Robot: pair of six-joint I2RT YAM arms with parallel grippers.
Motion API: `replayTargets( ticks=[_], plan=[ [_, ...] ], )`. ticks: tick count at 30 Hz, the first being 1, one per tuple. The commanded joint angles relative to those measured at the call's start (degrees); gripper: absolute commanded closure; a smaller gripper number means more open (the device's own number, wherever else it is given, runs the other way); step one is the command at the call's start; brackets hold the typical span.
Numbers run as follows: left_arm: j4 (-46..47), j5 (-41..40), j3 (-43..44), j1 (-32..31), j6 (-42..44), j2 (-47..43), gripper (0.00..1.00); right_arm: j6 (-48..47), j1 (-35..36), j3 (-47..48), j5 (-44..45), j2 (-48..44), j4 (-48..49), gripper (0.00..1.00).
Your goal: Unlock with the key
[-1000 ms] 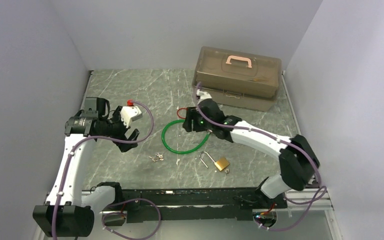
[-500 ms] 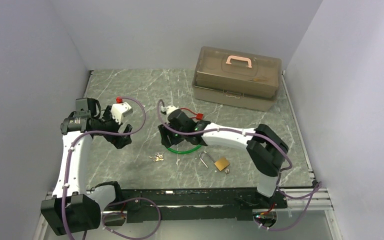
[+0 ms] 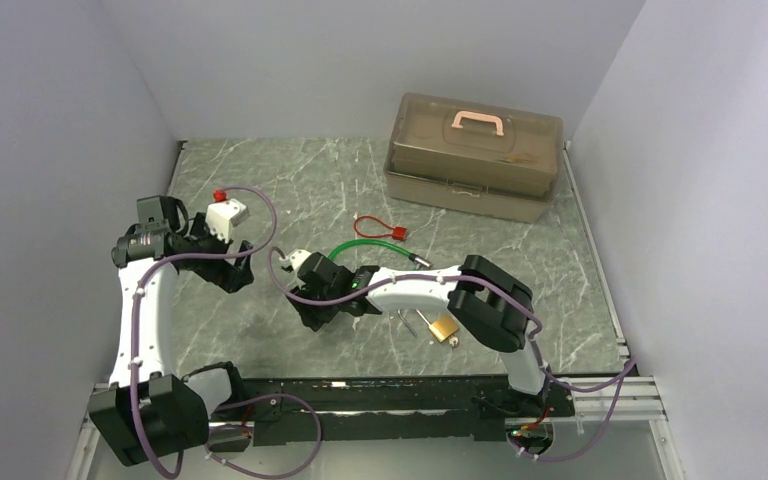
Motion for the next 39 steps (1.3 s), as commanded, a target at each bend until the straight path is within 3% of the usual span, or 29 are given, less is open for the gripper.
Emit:
replayTargets(
  ticks=[1,14,23,35,36,37,39],
  plan=[
    [-2.1,1.5,-0.6,0.2,1.7,-2.9,0.01,-0.9,-0.1,2.7,1.8,0.6,0.2,0.51],
    [-3.2,2.8,-3.0,0.2,3.7,-4.5,0.01,-0.5,0.3,2.9,2.8,1.4,1.6,0.71],
    [-3.6,2.4,-2.8,0.2,4.1,-5.0,0.01,-1.0,0.3,4.1,2.8,1.9,1.7,1.0],
    [-4.1,2.9,-1.7,0.2,4.5,-4.8,0.01,-2.0,0.4,2.0,1.3,-3.5,2.8,1.0],
    [-4.2,2.9,-1.6,0.2,4.5,-4.8,0.01,-2.0,0.4,2.5,1.2,-3.2,2.0,0.97],
    [-4.3,3.2,-1.7,0.2,4.6,-4.8,0.01,-1.8,0.4,2.9,1.2,-2.7,1.5,0.76],
    [-4.5,3.5,-1.9,0.2,4.7,-5.0,0.01,-1.5,0.5,3.5,1.3,-1.6,0.8,0.62]
  ],
)
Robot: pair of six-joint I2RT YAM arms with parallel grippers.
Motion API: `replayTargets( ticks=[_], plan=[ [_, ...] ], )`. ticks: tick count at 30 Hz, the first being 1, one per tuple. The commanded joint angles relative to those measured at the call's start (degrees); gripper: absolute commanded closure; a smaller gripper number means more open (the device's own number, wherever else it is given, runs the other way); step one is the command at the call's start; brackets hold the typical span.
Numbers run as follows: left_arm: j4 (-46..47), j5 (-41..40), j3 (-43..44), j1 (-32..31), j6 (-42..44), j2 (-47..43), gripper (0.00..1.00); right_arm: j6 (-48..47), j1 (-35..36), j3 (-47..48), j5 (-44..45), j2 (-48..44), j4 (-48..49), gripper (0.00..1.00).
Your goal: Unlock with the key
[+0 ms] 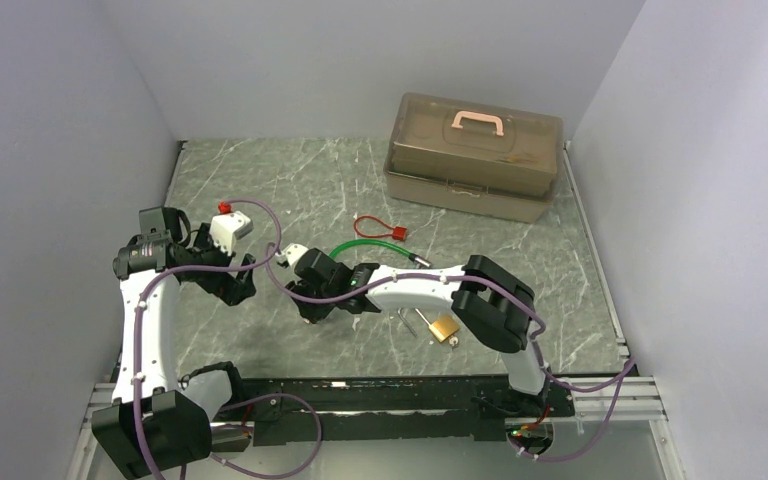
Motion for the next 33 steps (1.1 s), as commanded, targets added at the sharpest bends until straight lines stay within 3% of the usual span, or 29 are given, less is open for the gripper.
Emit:
replayTargets(
  ticks=[1,15,23,33],
  plan=[
    [-1.2,2.7,0.9,0.2,1.6,-1.2,0.01,-0.3,0.4,1.7,0.2,-1.0,0.6,0.6],
    [-1.9,2.3,0.4,0.2,2.3,-2.4,0.01,-0.4,0.5,4.5,-1.1,4.6,0.3,0.67],
    [-2.4,2.3,0.0,0.2,3.0,-3.1,0.01,-0.7,0.6,3.3,-0.6,3.2,1.5,1.0],
    [-3.3,3.8,-0.2,0.2,4.1,-4.2,0.0,-1.7,0.9,-1.9,-2.7,-5.5,4.9,1.0]
  ],
)
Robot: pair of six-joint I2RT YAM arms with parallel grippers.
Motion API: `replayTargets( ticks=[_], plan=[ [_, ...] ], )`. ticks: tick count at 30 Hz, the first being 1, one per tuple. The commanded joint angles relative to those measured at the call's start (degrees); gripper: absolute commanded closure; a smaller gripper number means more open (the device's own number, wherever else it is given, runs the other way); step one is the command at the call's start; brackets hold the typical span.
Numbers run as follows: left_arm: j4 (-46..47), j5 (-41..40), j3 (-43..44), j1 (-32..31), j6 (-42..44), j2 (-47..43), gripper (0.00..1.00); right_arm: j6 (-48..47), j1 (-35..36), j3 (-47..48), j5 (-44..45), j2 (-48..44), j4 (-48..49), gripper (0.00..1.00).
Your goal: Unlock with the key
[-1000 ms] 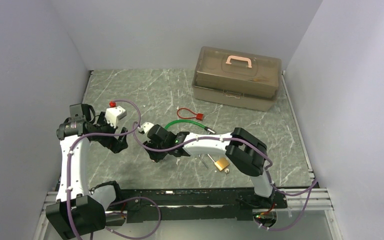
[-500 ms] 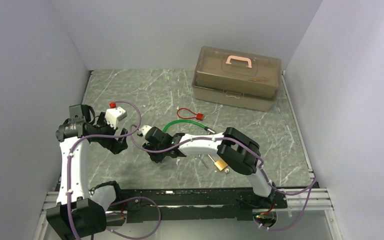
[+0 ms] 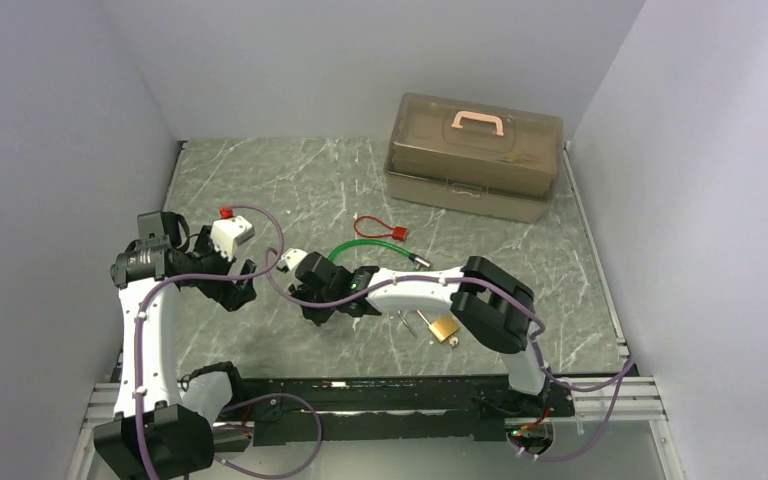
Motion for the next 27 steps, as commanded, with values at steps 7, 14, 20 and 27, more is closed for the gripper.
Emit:
replayTargets(
  ticks=[7,14,20,27],
  plan=[
    [-1.9,6.4,-0.6,0.2,3.5,-1.1,0.01,-1.0,0.5,-5.5,-4.6,-14.1,6.0,1.0],
    [-7.0,15.3,-1.2,0.2,11.1,-0.3,0.01,-0.9,0.5,-7.5,-7.1,-20.9,7.5,1.0],
    [-20.3,22.3,0.2,0.2,30.3,-1.4,0.01,-0.2,0.5,-8.8,-10.3,-25.6,10.5,1.0],
    [-25.2,24.6,2.2,0.2,37.5,-2.8,0.02,-0.5,0.5,-8.8,-17.0,-28.4,11.3,1.0]
  ],
)
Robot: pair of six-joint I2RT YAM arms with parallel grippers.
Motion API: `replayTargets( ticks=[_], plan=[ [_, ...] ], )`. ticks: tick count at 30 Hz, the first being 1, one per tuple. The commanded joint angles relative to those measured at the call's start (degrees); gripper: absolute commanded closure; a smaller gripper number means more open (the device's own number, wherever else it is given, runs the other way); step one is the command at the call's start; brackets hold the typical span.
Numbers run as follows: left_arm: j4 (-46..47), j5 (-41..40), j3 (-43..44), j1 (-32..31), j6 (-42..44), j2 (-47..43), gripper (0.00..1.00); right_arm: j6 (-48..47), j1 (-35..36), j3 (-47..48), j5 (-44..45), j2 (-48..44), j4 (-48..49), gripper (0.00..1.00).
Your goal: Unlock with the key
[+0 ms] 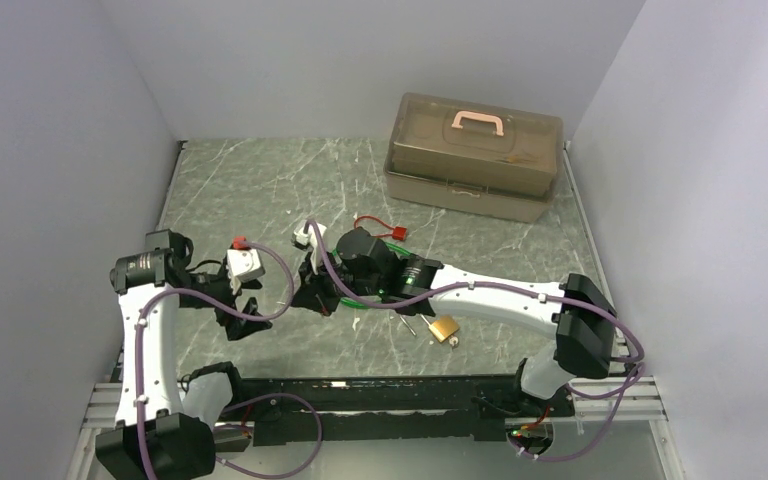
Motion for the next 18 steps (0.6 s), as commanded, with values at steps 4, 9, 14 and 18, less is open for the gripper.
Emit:
replayTargets(
  ticks=[4,9,14,18],
  plan=[
    [-6.1,8.9,5.0,0.1,6.7,-1.9,0.13,0.1,0.4,-0.4,-7.4,-3.6,4.3,1.0],
    [-6.2,10.7,6.3,-0.6,4.7,-1.7,0.46,0.2,0.3,-0.5,-8.8,-4.3,4.8,1.0],
    [-6.3,10.6,5.9,-5.7,2.7,-1.5,0.48,-0.1,0.1,-0.8,-8.8,-5.0,5.2,1.0],
    [-6.2,10.3,6.0,-9.9,1.7,-0.9,0.39,-0.5,-0.3,-0.8,-9.1,-5.3,5.0,1.0]
  ],
)
